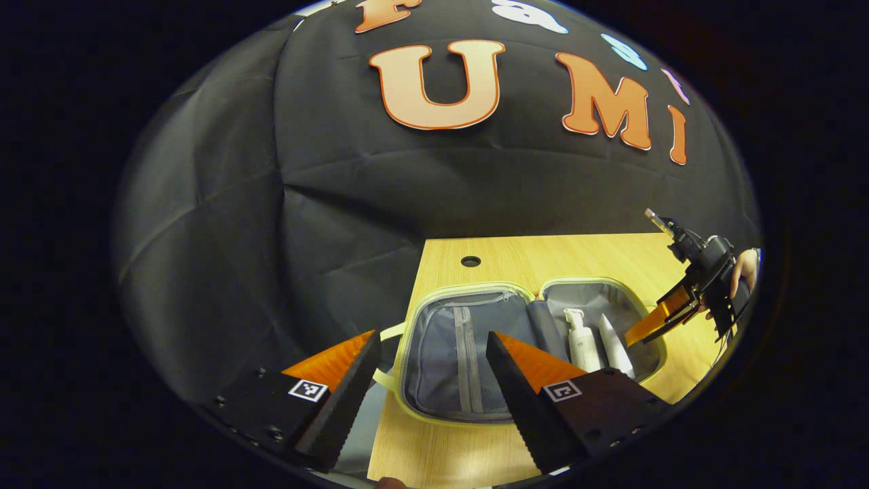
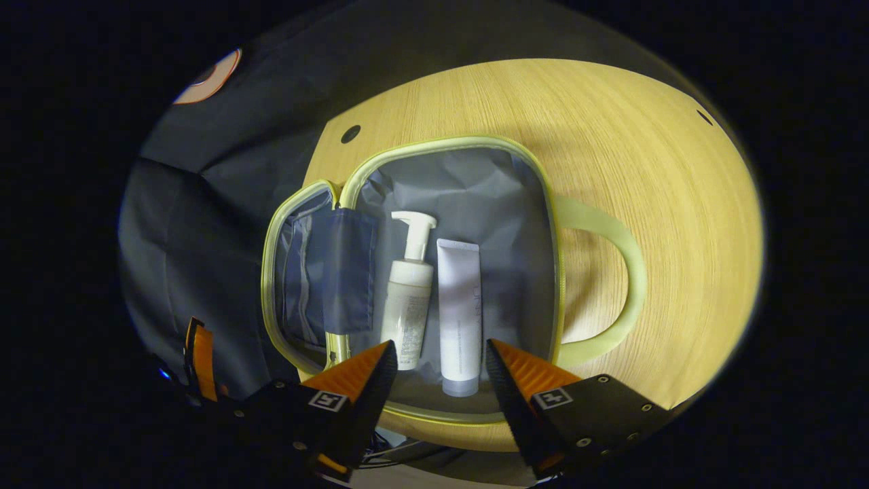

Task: First open the suitcase, pack the skin care products into it, and then close the suitcase.

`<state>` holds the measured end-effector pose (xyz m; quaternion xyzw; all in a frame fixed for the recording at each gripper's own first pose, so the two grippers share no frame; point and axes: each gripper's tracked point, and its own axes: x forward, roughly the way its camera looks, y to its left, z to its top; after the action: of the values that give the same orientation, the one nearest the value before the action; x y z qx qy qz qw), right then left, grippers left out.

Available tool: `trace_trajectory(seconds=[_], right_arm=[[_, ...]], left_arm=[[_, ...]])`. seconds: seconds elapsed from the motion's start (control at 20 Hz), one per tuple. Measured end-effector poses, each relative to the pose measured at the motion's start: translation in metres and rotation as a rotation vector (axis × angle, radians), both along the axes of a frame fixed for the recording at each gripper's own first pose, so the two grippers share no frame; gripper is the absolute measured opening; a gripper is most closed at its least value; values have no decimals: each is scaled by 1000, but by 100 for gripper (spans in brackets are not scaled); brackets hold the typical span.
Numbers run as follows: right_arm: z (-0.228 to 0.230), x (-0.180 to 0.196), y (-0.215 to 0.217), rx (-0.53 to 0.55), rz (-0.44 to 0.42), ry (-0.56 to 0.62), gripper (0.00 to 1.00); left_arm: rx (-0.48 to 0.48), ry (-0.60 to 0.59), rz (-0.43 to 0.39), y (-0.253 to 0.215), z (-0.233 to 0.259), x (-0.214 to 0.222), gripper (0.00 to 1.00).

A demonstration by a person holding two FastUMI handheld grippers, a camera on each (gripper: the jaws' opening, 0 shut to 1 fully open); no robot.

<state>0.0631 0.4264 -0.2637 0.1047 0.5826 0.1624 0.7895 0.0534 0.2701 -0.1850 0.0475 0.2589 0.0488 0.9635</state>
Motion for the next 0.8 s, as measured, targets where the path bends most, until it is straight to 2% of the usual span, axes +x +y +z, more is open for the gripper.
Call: trace_trajectory(seconds=[0.05, 0.2, 0.3, 0.45, 0.6, 0.8], right_arm=[[7, -2, -1, 11, 0, -18, 94], [34, -14, 6, 90, 15, -61, 96], [55, -21, 8, 145, 8, -90, 95], [80, -33, 3, 203, -15, -119, 96], [92, -38, -13, 206, -46, -141, 95], [96, -44, -33, 181, -100, -143, 95]], left_arm=[[9, -1, 3, 4, 0, 1, 99], [-3, -17, -8, 17, 4, 5, 99], [-77, -26, -18, 29, 0, 10, 99], [-276, -23, 29, 61, -19, 18, 99], [-508, -23, 82, 106, -49, 18, 98], [-901, 44, 128, 130, -104, 26, 98]])
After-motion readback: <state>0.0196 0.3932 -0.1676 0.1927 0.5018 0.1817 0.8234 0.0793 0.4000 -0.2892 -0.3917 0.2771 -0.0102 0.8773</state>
